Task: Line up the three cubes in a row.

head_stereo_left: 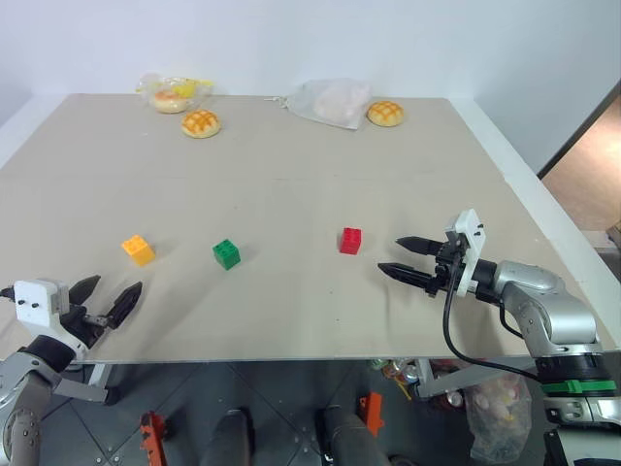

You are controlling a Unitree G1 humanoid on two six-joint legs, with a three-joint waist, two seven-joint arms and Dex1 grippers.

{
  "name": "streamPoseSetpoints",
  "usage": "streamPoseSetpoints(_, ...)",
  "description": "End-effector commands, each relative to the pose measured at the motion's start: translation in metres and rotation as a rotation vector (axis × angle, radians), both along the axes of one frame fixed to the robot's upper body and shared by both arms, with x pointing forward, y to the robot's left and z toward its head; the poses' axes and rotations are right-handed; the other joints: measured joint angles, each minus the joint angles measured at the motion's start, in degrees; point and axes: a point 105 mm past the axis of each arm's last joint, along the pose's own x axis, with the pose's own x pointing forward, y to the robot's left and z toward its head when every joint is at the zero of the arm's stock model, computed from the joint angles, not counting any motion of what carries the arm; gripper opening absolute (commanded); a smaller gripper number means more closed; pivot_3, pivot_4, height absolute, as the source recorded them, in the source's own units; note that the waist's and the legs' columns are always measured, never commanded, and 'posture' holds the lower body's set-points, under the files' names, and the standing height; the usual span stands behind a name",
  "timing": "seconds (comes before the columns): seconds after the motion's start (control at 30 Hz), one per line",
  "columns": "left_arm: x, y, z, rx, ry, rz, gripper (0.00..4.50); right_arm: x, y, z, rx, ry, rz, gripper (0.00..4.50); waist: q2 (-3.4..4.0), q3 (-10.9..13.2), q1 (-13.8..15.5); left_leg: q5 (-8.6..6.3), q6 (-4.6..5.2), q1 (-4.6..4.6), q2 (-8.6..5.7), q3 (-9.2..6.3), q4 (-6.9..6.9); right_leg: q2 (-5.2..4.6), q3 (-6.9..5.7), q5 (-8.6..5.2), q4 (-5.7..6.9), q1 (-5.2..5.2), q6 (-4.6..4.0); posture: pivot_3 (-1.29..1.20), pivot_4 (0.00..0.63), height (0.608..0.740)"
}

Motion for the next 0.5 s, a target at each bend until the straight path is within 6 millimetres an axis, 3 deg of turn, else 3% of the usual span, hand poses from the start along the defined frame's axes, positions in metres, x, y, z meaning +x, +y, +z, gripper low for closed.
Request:
streamPoseSetpoints(0.03, 0.0, -0.002, 0.008, 0.03, -0.03, -0.03, 4.43, -0.002, 0.001, 0.015, -0.008, -0.057, 0.014, 4.27, 0.0, 0.0, 0.0, 0.0, 0.0, 0.0, 0.0, 0.0, 0.0, 0.0, 0.0, 0.0, 0.0, 0.0, 0.0, 0.0, 0.15, 0.74)
streamPoseSetpoints(0.37, 0.004, -0.018, 0.004, 0.051, -0.026, -0.085, 4.43, 0.0, 0.0, 0.016, -0.026, -0.062, 0.014, 4.27, -0.01, -0.01, 0.0, 0.0, 0.0, 0.01, 0.0, 0.0, 0.03, 0.0, 0.0, 0.03, 0.02, 0.02, 0.02, 0.0, 0.15, 0.74)
streamPoseSetpoints(0.5, 0.0, -0.034, 0.011, 0.042, -0.046, -0.172, 4.43, 0.001, -0.003, 0.009, -0.078, -0.054, 0.014, 4.27, -0.01, -0.01, 0.0, 0.0, 0.0, 0.01, 0.0, -0.01, 0.03, 0.02, 0.01, 0.04, 0.04, 0.02, 0.03, 0.0, 0.15, 0.74)
